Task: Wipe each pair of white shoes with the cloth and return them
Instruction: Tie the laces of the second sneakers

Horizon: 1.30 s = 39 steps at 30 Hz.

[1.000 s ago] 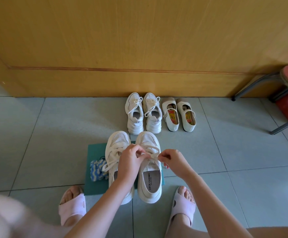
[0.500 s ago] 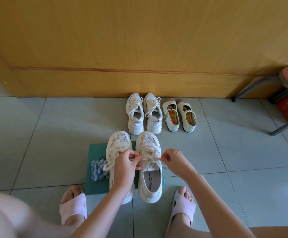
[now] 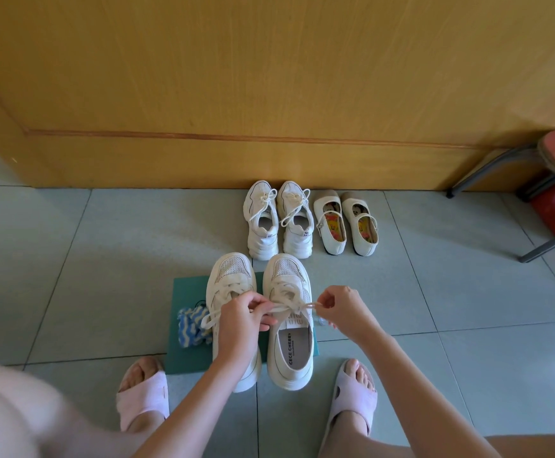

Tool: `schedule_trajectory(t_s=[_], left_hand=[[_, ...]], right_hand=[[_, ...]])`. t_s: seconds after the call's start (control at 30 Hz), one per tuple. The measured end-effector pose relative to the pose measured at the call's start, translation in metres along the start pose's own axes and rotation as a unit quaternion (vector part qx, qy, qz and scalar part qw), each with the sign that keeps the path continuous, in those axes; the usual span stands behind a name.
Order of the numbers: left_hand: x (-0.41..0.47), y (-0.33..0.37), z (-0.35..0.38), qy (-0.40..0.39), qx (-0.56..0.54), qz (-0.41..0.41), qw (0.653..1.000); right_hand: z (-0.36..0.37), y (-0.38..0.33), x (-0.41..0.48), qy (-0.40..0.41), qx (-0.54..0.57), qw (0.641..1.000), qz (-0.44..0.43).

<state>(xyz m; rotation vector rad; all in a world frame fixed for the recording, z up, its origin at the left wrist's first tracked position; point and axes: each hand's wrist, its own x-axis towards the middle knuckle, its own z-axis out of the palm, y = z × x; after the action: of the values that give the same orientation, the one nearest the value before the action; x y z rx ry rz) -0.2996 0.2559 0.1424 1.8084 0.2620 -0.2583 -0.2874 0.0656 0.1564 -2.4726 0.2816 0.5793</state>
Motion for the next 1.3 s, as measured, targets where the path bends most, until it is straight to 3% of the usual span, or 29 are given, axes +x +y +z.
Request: schedule_trajectory(t_s=[0.2,0.57,1.0,1.17,1.3], left_hand=[[-0.003,-0.002,0.0,0.005,-0.034,-0.022,0.999],[-0.002,-0.004,0.0,0.035,-0.075,-0.041,0.996],[-0.004,-0.006,-0.004,0.049,-0.01,-0.013,0.999],[-0.012,-0.002,-0.015,-0.004,0.053,0.006,0.999],[-0.016,-0.004,-0.026,0.089,0.193,0.122,0.97]], right_hand=[[0.0,0.0,0.0,-0.001,-0.054,0.998,0.012],[0.001,0.003,0.001,0.001,-0.032,0.998,0.053],[0.001,0.0,-0.008,0.036,-0.042,0.997,0.061],[0.003,0.004,-0.009,0.012,0.111,0.992,0.062],[0.01,-0.016,-0.013,0.024,0.167,0.979,0.116]])
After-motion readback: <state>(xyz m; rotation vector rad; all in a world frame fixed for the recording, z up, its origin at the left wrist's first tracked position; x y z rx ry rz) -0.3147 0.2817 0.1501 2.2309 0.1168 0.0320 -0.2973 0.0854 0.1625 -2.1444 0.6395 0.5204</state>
